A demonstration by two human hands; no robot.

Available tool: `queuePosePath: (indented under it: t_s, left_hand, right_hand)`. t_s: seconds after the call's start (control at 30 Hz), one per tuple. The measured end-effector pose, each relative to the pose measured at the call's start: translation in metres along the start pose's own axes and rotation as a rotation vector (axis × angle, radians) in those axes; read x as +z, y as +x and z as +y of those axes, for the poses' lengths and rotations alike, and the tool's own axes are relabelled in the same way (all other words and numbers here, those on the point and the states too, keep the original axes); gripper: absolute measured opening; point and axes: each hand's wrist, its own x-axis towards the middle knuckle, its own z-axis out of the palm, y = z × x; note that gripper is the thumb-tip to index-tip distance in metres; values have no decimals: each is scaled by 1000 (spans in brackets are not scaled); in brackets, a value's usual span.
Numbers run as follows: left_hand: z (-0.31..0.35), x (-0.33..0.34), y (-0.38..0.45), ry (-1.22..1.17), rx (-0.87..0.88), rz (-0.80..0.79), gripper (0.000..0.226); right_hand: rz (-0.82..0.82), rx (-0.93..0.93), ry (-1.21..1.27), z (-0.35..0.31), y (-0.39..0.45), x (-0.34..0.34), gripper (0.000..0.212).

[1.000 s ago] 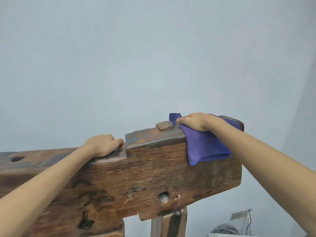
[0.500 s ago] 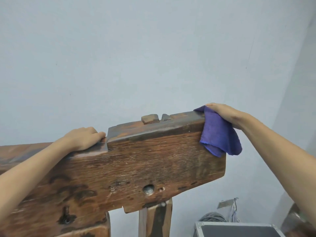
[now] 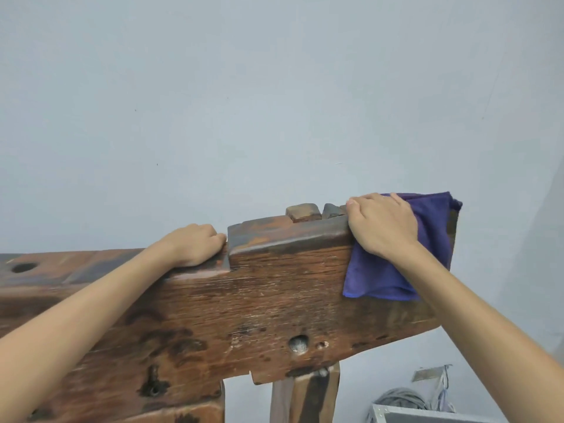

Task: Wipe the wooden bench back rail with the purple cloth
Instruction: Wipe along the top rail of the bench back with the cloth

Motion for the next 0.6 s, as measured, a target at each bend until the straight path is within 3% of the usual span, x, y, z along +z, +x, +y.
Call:
queuePosePath:
  t_s: [0.13, 0.33, 0.4, 0.47, 0.6]
  left_hand:
    - [3, -3, -2, -23, -22, -41, 46]
    - [8, -9, -11, -8, -44, -37, 37]
    - [8, -10, -14, -18, -43, -25, 37]
    - [7, -10, -15, -21, -46, -24, 39]
    - [8, -10, -15, -28, -52, -27, 44]
  right_hand:
    - [-289, -7, 32, -75, 18, 5, 47]
    - [-602, -272, 231, -171, 28, 14, 50]
    - [-573, -350, 346, -174, 24, 10, 50]
    - [-428, -363, 385, -153, 22, 7, 45]
    - [-232, -280, 84, -67, 25, 4, 52]
